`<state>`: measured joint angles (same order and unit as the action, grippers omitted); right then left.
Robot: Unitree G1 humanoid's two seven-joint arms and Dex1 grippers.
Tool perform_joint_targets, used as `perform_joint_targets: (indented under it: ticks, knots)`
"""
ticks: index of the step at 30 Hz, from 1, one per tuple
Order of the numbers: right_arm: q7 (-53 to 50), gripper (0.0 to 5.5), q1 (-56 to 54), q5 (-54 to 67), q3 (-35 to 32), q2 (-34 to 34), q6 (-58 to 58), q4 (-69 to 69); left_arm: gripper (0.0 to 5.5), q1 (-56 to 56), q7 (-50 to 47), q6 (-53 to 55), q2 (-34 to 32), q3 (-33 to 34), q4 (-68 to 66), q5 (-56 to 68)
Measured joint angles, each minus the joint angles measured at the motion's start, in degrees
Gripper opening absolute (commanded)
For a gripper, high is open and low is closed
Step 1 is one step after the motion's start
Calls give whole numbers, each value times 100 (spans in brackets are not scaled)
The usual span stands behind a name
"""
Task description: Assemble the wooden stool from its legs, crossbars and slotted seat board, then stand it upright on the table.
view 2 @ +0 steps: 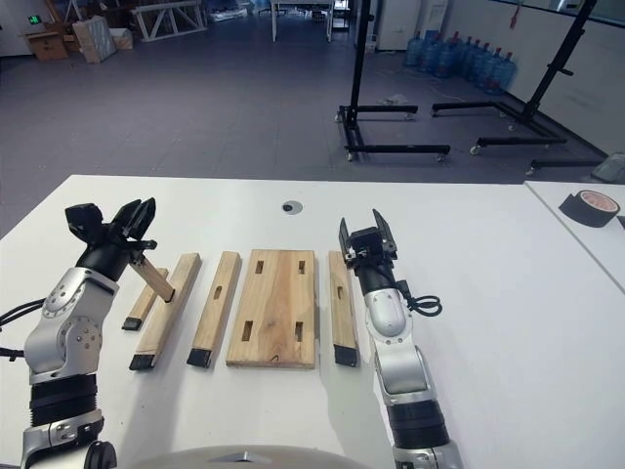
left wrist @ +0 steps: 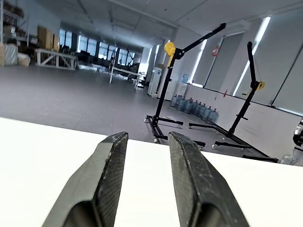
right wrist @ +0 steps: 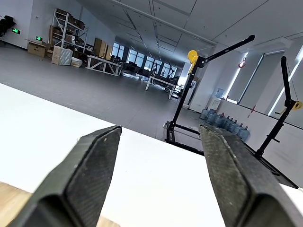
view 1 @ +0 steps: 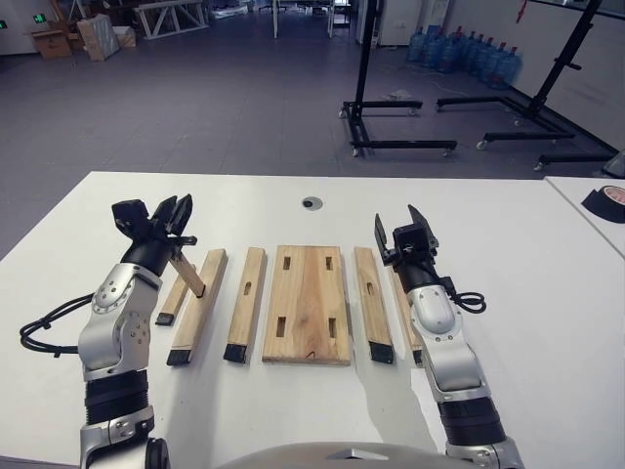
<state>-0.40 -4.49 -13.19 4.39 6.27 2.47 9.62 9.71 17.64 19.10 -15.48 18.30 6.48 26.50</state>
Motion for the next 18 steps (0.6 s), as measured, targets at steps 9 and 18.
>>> perform_joint_targets:
  ticks: [9, 18]
  knots:
    - [18, 299, -65, 28, -52, 19, -2, 1, 154, 272, -342, 158, -61, -108, 151, -46]
    - [-76, 299, 192, 80, -123, -43, -3, 112, 154, -515, -82, 872, -503, -110, 2550, 742]
